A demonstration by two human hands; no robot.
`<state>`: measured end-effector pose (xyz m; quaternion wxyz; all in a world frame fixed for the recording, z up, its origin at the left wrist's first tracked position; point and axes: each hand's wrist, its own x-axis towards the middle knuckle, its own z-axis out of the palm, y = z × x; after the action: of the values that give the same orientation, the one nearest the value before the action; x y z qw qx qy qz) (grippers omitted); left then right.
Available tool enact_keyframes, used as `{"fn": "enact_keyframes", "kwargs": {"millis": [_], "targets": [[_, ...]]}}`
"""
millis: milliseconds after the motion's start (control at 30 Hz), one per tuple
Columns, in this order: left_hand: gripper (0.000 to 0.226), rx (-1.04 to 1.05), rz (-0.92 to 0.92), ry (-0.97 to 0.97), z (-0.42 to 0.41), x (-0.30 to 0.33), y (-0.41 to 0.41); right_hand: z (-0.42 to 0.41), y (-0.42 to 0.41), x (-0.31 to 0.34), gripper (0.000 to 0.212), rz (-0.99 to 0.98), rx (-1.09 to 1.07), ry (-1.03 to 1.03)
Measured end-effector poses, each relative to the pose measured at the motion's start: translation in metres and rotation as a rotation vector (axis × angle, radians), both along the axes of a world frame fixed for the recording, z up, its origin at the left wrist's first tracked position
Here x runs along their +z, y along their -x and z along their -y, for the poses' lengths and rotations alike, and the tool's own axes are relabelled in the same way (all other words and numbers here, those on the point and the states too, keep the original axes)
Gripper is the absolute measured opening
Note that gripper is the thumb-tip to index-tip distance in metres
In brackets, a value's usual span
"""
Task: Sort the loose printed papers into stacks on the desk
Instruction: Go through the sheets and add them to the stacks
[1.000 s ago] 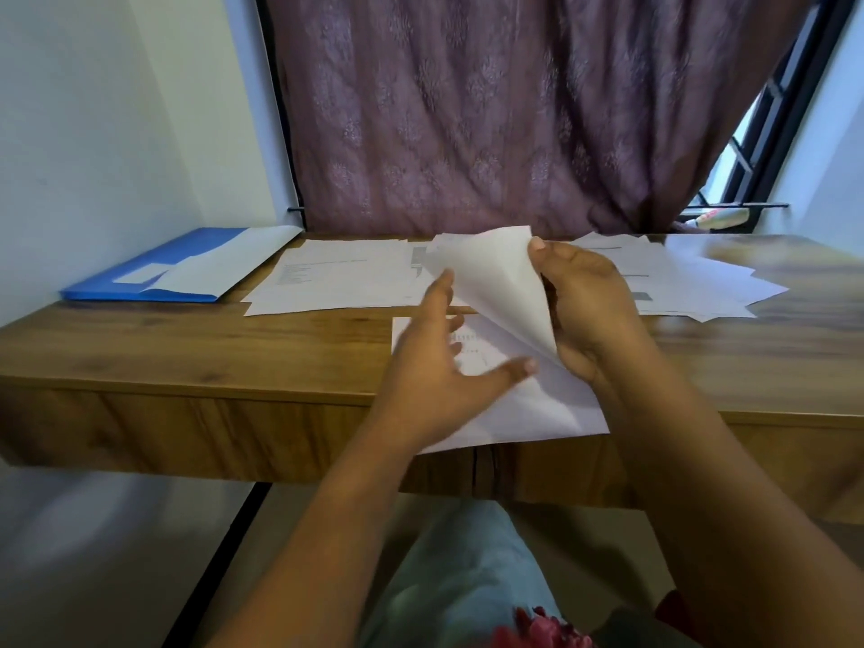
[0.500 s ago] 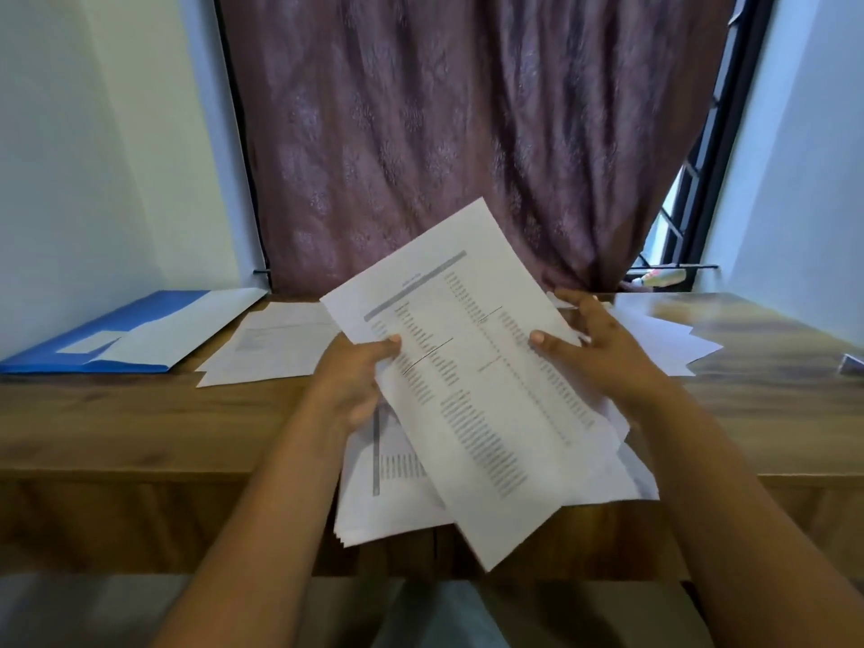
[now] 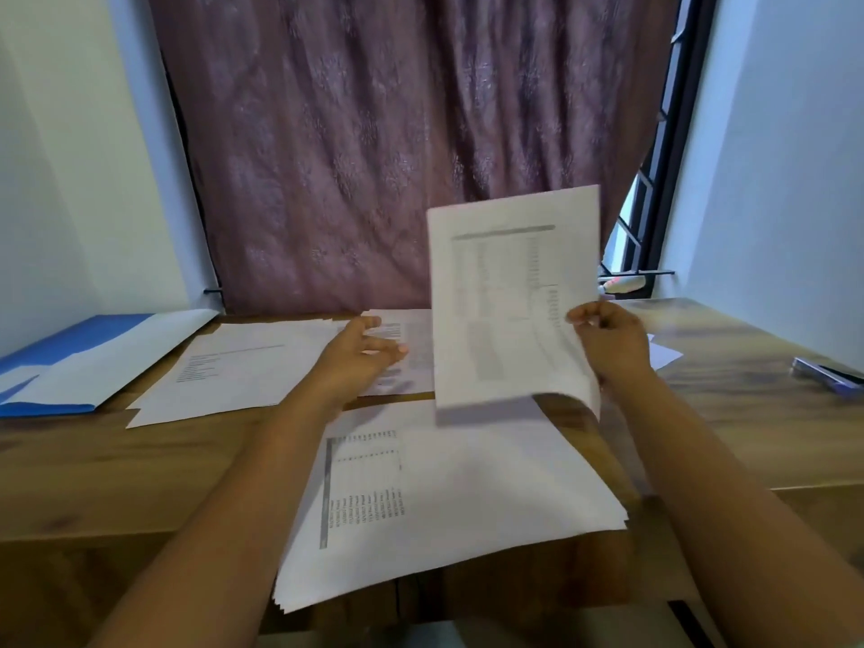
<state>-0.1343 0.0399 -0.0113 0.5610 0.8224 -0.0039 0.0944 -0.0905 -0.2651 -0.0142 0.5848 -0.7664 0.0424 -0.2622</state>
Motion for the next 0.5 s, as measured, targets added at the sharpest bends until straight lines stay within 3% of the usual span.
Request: {"fn": "enact_keyframes", "kwargs": {"millis": [67, 133, 167, 267, 333, 400, 500], "targets": [[0.043, 0.085, -0.029, -0.519, -0.014, -0.016, -0.006, 0.018, -0.026, 0.000, 0.031, -0.090, -0.101, -0.075], [0.032, 0.203, -0.032, -0.739, -0.032, -0.032, -0.010, 0.029, -0.047, 0.000, 0.014, -0.139, -0.144, 0.041], [0.031, 0.240, -0.030, -0.723, -0.040, -0.034, -0.009, 0.034, -0.055, -0.001, 0.018, -0.153, -0.159, 0.125], [0.027, 0.281, -0.007, -0.530, -0.052, -0.029, -0.002, 0.042, -0.072, -0.008, 0.067, -0.299, -0.160, 0.482], [0.023, 0.276, -0.048, -0.479, -0.054, -0.027, 0.005, 0.045, -0.080, -0.020, 0.080, -0.488, -0.133, 0.797], [0.022, 0.238, -0.116, -0.542, -0.057, -0.029, 0.010, 0.038, -0.083, -0.029, 0.076, -0.634, -0.154, 1.085], [0.036, 0.175, -0.223, -0.581, -0.063, -0.035, 0.013, 0.011, -0.090, -0.034, 0.056, -0.528, -0.104, 1.307]]}}
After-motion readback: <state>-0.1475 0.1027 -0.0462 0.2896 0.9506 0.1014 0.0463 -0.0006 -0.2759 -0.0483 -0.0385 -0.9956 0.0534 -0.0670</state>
